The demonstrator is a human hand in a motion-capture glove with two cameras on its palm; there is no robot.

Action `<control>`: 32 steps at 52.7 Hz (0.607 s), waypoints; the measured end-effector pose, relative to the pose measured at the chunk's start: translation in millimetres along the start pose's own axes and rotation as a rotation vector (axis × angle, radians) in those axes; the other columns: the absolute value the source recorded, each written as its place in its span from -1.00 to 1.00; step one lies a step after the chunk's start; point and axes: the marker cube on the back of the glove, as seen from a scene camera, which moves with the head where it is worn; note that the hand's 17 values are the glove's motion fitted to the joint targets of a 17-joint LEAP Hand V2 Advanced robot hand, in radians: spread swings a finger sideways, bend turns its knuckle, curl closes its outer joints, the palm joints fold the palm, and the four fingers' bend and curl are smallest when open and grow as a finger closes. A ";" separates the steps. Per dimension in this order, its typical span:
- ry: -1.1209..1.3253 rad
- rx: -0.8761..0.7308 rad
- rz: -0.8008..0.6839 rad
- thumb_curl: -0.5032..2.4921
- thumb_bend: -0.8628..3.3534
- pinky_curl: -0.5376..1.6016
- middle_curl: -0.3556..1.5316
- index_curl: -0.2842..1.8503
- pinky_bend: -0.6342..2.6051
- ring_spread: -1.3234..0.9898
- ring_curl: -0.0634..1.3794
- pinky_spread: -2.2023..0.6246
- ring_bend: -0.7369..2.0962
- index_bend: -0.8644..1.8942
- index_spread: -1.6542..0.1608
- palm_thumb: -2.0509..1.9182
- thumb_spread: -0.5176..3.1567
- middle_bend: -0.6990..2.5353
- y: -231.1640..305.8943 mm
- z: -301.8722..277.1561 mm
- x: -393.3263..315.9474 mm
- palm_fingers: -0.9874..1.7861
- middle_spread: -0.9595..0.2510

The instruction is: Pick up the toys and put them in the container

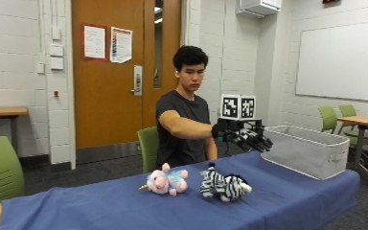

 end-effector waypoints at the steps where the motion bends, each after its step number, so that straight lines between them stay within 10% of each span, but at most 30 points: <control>1: -0.001 -0.009 0.004 -0.60 -0.65 -0.18 -0.21 -0.29 -0.07 -0.16 -0.58 0.46 -0.10 -0.25 0.46 -0.05 -0.22 -0.33 -0.3 6.6 3.2 -0.26 0.30; 32: -0.012 -0.226 0.041 -0.58 -0.65 -0.15 -0.25 -0.41 0.00 -0.08 -0.60 0.52 -0.26 -0.30 0.47 -0.05 -0.27 -0.47 5.5 144.3 52.1 -0.38 0.38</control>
